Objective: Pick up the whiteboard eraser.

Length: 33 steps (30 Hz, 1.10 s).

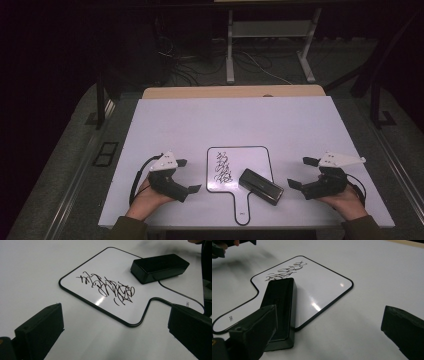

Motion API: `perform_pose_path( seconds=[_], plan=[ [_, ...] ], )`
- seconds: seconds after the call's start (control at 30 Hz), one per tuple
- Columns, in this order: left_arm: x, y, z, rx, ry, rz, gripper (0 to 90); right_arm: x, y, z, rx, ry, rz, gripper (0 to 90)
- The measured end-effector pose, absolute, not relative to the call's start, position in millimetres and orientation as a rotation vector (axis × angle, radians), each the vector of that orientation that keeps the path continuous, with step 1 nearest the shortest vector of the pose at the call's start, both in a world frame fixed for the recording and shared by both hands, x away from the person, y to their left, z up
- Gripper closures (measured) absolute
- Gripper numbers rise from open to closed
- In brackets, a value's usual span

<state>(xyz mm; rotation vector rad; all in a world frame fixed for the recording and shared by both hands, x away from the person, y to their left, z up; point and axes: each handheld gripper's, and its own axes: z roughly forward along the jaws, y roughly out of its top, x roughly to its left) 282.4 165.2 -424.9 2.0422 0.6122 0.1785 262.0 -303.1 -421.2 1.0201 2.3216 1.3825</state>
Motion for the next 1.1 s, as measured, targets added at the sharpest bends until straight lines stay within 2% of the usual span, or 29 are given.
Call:
perform_pose_path(
  seconds=[1.1],
  plan=[
    [278, 166, -427, 2.026, 0.637, 0.186, 0.0, 265, -290, -411, 0.99, 2.35, 1.414, 0.0]
  ],
)
